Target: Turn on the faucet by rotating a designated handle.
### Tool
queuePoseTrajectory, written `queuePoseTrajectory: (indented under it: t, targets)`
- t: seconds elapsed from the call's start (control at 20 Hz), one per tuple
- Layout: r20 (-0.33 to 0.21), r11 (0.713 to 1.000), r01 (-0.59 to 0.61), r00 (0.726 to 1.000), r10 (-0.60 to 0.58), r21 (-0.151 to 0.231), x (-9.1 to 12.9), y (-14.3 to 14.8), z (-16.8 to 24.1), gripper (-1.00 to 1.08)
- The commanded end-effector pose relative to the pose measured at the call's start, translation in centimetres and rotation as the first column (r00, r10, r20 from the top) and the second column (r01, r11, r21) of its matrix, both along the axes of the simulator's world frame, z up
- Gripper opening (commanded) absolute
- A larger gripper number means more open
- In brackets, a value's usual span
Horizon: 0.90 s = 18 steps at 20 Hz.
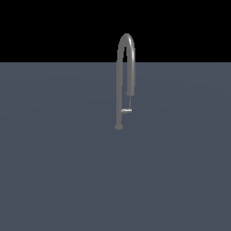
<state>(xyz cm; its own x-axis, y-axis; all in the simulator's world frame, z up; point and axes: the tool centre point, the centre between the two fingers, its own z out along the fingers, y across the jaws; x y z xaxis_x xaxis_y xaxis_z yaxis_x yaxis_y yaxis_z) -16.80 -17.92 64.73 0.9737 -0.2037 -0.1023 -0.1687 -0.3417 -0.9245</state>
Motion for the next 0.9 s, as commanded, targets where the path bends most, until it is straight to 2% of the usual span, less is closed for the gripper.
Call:
queuePoseTrajectory:
  t: [0.0, 0.25, 0.45, 0.65, 0.85]
  targets:
    - [-0.044, 0.998, -0.003, 0.999, 0.005, 0.057, 1.7, -1.0, -1.0, -1.00]
    - [-0.151, 0.985, -0.003, 0.988, 0.029, 0.173, 5.4, -2.6, -4.0, -1.00]
    - [-0.244, 0.967, 0.006, 0.968, 0.058, 0.253, 8.6, -3.3, -7.0, -1.00]
    - [-0.340, 0.948, 0.021, 0.936, 0.094, 0.319, 11.8, -3.5, -10.5, -1.00]
    - [-0.437, 0.928, 0.042, 0.890, 0.133, 0.369, 15.0, -3.1, -14.4, -1.00]
